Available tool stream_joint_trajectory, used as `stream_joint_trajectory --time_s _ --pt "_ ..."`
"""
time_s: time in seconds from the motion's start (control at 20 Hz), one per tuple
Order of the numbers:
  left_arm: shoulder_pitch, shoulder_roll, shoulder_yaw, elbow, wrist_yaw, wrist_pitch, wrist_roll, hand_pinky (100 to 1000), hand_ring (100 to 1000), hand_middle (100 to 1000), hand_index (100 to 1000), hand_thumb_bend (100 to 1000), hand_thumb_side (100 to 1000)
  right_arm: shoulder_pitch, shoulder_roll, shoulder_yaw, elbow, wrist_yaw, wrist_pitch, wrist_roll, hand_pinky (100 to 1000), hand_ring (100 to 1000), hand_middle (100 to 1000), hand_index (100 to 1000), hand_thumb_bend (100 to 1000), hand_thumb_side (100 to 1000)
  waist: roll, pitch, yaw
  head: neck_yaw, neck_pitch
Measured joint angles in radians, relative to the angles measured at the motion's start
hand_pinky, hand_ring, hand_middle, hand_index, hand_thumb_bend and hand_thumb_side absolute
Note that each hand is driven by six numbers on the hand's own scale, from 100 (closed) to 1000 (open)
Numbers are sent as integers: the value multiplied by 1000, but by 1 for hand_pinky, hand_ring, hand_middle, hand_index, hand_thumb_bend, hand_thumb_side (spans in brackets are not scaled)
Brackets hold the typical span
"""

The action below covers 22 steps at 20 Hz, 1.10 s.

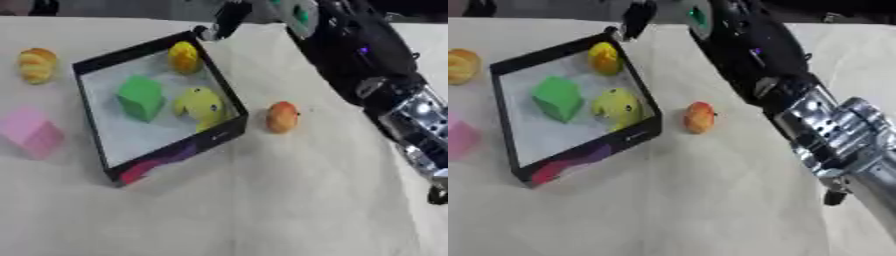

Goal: Pick up objects on the table and place them in the box.

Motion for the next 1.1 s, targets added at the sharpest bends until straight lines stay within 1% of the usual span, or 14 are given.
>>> stream_joint_trajectory --time_s 0.15,0.2,0.4,0.45,0.55,0.7,0.9,1.1 --pt "5 1 0 0 -3 0 0 822 757 752 826 146 879 37 -90 26 -130 -100 37 39 922 885 812 950 185 368 0 0 -8 6 0" --pt "7 2 0 0 -3 1 -1 822 757 752 826 146 880 53 -120 33 -169 -129 51 53 923 884 810 935 182 372 0 0 -12 8 0" --pt "8 7 0 0 -4 2 -2 822 757 752 826 146 882 137 -242 54 -298 -230 102 102 911 860 778 884 174 374 0 0 -24 13 0" --pt "8 7 0 0 -4 2 -2 822 757 752 826 146 882 163 -271 59 -331 -251 111 111 908 856 776 883 172 374 0 0 -26 13 0" --pt "8 7 0 0 -4 2 -3 822 757 752 826 145 883 215 -325 64 -397 -294 138 121 891 827 765 881 148 357 0 0 -29 17 0" --pt "7 7 0 0 -6 3 -6 822 757 752 826 145 885 288 -396 70 -511 -343 183 114 870 792 769 891 110 328 0 0 -29 22 0" --pt "7 7 -2 0 -9 5 -9 822 757 752 826 145 887 365 -466 83 -636 -388 260 96 860 782 770 903 100 306 0 0 -26 26 -1" --pt "7 7 -7 0 -11 8 -13 823 757 753 826 144 889 397 -493 99 -709 -410 346 79 857 779 768 901 100 303 0 1 -26 24 -1"
